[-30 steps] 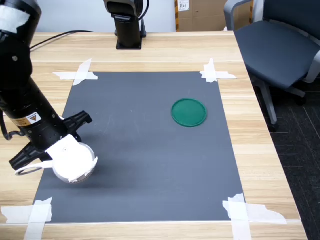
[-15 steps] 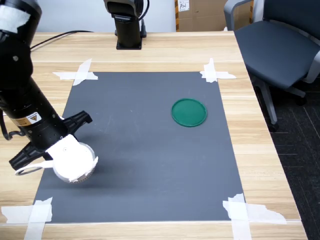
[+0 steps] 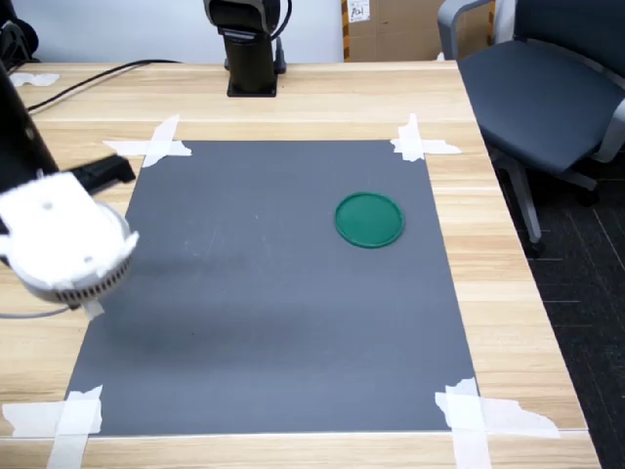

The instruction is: Grasp a white terminal and put it in the green lid.

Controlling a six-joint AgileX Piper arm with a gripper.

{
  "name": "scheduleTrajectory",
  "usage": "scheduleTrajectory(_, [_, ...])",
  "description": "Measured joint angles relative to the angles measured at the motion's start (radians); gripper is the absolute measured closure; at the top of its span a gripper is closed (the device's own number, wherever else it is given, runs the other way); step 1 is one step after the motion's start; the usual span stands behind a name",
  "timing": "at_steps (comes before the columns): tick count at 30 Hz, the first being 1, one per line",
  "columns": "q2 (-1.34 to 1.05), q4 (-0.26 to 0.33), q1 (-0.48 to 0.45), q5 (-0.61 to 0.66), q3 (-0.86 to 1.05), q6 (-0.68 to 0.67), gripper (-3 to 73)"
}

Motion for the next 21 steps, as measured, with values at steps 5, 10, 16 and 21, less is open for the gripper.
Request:
scheduleTrajectory(5, [-0.057,-0.028,0.055,0.002,0.0,0.048,62.1])
scheduleTrajectory(10, [-0.08,-0.058,0.137,0.006,0.005,0.102,62.2])
scheduleTrajectory(16, [-0.133,-0.08,0.227,0.006,0.146,0.118,62.2])
scheduleTrajectory(21, [-0.177,-0.081,0.299,0.006,0.298,0.118,62.2])
